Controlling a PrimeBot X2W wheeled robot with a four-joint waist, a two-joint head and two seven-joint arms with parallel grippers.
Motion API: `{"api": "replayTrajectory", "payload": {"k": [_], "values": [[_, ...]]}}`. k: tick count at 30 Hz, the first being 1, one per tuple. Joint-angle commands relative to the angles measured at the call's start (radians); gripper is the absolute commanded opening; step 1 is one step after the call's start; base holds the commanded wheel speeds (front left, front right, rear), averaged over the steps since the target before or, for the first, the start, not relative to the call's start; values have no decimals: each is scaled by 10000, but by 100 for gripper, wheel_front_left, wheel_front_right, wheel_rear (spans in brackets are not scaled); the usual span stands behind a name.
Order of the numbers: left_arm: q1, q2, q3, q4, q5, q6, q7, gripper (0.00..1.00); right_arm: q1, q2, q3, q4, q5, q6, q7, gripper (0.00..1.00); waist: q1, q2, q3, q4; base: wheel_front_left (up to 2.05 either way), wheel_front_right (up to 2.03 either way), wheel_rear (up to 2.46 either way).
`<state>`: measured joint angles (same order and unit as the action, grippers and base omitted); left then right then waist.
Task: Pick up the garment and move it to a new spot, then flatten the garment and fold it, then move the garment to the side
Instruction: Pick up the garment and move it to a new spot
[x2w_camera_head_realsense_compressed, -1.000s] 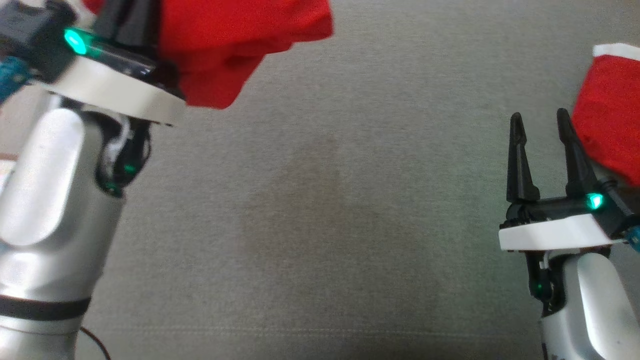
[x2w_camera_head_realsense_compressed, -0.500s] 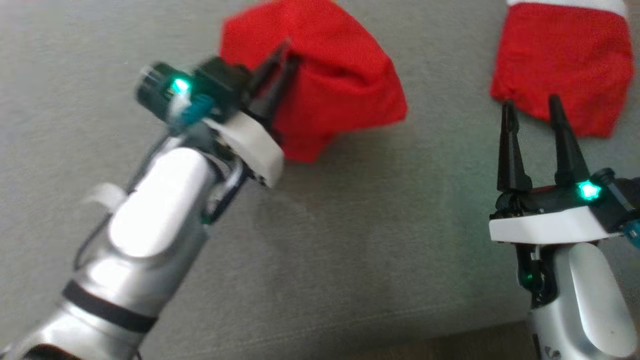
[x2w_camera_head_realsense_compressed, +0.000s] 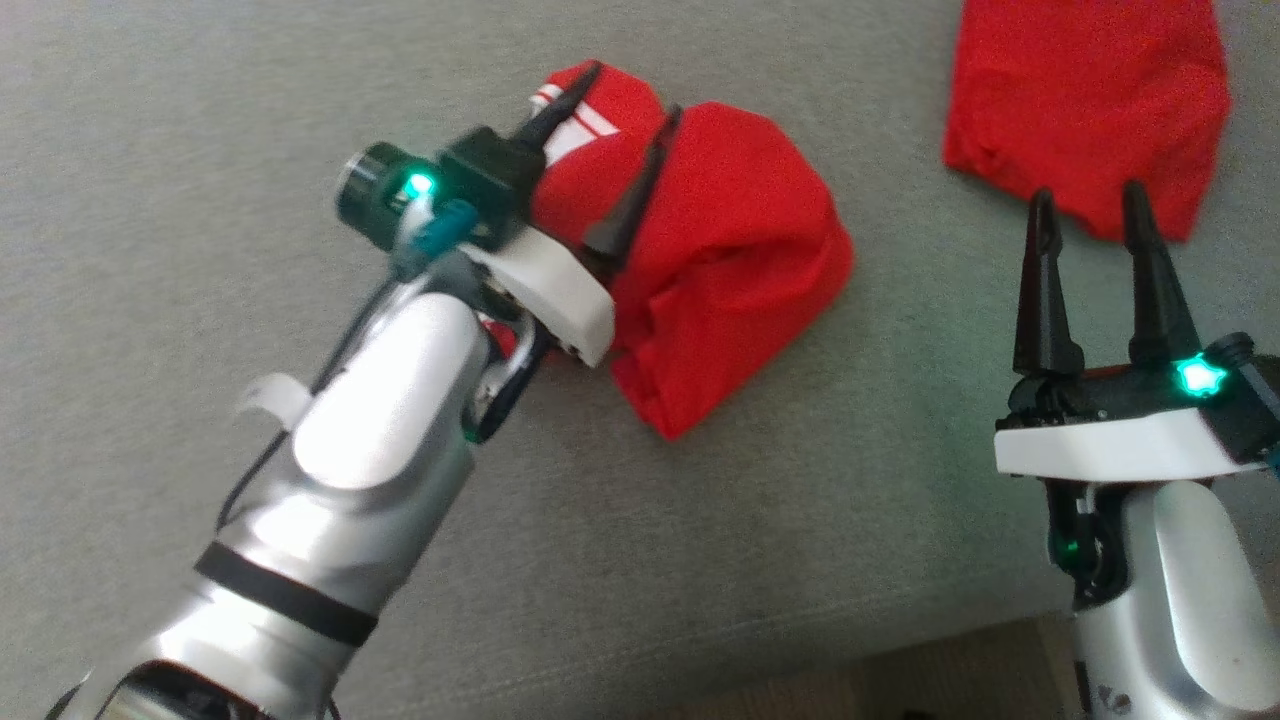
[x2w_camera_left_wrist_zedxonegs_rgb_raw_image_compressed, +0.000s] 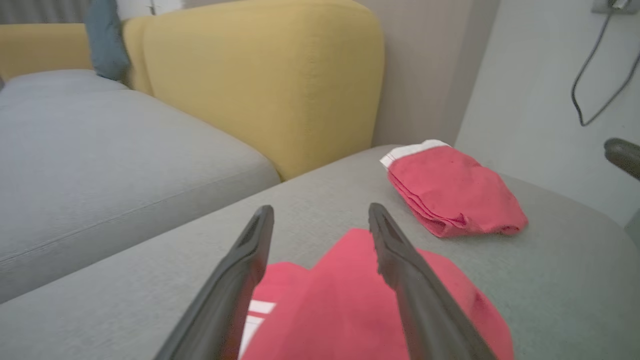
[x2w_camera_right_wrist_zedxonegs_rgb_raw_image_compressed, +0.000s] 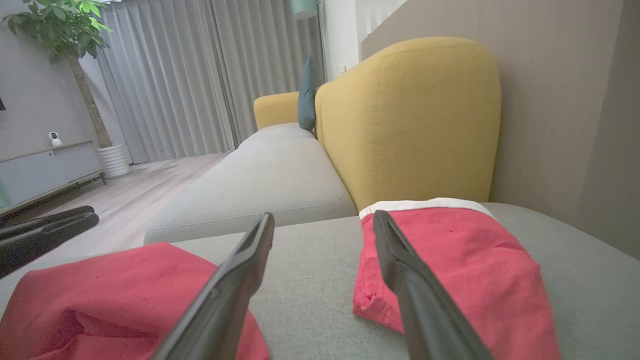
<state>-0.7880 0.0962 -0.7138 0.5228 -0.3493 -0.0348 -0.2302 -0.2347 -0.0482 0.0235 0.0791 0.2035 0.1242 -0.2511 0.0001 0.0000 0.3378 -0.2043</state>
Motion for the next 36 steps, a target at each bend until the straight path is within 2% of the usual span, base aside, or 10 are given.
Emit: {"api": "replayTrajectory", "payload": {"k": [1, 7, 15, 20, 25, 30, 36], "values": [[-358, 228, 590, -315, -115, 134, -156, 100, -130, -20, 172, -331, -122, 65, -104, 100, -1, 0, -281, 496, 0, 0, 0], [598, 855, 1713, -935, -403, 614, -307, 100, 36, -20, 0, -178, -535, 65, -100, 100, -1, 0, -911, 1827, 0, 0, 0], [3232, 1323, 3241, -2594, -288, 975, -313, 100, 379, -20, 157, 50, -732, 65, 67, 100, -1, 0, -1609, 2842, 0, 0, 0], [4636, 1107, 3954, -3428, -49, 939, -314, 100, 563, -20, 321, 163, -715, 65, 109, 100, -1, 0, -1863, 3076, 0, 0, 0], [5745, 503, 4636, -4116, 430, 712, -314, 100, 761, -20, 439, 275, -663, 65, 134, 100, -1, 0, -2067, 3219, 0, 0, 0], [6187, 15, 5082, -4393, 860, 324, -315, 100, 891, -20, 474, 339, -621, 65, 144, 100, -1, 0, -2173, 3257, 0, 0, 0], [6320, -255, 5481, -4408, 1201, -27, -315, 100, 917, -20, 540, 380, -605, 65, 180, 100, -1, 0, -2224, 3187, 0, 0, 0]]}}
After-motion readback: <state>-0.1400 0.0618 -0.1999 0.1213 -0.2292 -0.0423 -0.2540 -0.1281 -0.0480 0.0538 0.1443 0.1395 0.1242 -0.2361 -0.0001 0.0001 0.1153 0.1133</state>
